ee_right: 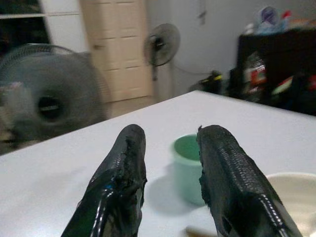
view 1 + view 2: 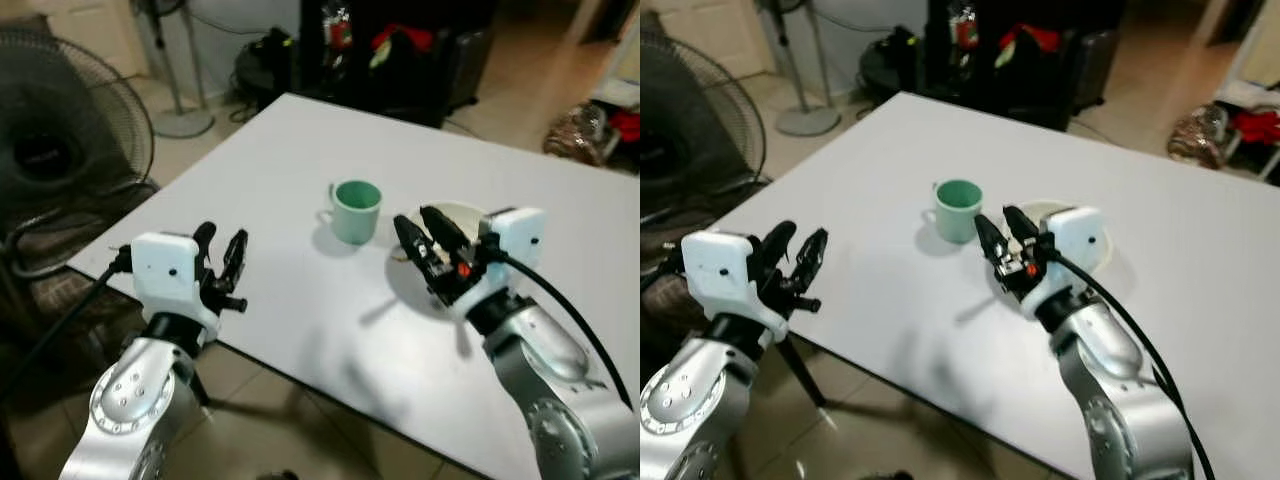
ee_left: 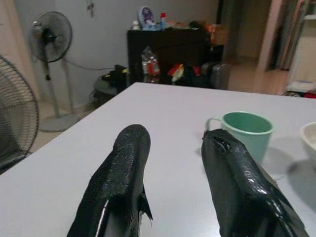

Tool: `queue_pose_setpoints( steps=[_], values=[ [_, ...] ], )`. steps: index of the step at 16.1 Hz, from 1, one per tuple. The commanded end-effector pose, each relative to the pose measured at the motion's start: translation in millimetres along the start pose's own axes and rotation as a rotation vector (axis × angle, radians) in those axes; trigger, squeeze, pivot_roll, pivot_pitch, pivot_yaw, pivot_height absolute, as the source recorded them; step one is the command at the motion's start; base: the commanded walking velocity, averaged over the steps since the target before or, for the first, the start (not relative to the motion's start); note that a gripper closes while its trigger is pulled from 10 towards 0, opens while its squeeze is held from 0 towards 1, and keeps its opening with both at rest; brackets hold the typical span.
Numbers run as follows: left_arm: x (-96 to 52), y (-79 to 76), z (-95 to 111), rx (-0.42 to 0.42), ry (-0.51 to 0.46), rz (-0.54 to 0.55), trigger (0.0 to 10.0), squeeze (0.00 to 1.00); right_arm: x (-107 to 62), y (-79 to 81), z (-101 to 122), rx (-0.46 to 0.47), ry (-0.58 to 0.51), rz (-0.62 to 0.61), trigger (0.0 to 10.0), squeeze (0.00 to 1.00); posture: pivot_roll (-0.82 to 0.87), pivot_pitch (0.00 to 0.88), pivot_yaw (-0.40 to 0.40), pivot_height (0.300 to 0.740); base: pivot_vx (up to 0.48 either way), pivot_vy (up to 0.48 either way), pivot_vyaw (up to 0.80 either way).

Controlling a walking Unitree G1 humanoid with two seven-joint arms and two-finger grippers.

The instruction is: Setting the table

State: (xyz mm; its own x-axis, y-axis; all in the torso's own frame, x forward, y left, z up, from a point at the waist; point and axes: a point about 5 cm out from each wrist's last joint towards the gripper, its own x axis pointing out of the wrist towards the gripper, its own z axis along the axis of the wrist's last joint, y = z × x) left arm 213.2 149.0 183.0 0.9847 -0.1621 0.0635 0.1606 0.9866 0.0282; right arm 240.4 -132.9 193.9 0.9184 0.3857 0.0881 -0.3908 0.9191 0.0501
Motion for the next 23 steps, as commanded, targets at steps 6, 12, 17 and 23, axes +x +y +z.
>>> queue_pose_setpoints(
  steps=[6,12,17,23],
  values=[
    [-0.1,-0.6,-2.3,0.016,0.013,-0.014,10.0,0.00,0.3,-7.0,-0.9,0.004,0.005,-0.048,10.0,0.00,-0.03,0.000,0.008,0.740,0.000,0.000,0.80],
    [1.3,7.3,3.4,0.006,-0.005,0.023,10.0,0.00,-2.1,2.1,-8.3,-0.014,0.025,-0.020,10.0,0.00,-0.01,0.000,0.016,0.740,0.000,0.000,0.80],
    [0.2,9.9,-2.6,0.030,0.056,0.010,10.0,0.00,-7.4,3.6,-17.6,0.051,0.052,-0.053,10.0,0.00,-0.01,0.000,0.042,0.740,0.000,0.000,0.80],
    [2.6,8.6,-3.6,-0.008,0.076,0.017,10.0,0.00,-9.5,5.2,-21.2,0.086,0.070,-0.042,10.0,0.00,-0.02,0.000,0.051,0.740,0.000,0.000,0.80]
  ],
)
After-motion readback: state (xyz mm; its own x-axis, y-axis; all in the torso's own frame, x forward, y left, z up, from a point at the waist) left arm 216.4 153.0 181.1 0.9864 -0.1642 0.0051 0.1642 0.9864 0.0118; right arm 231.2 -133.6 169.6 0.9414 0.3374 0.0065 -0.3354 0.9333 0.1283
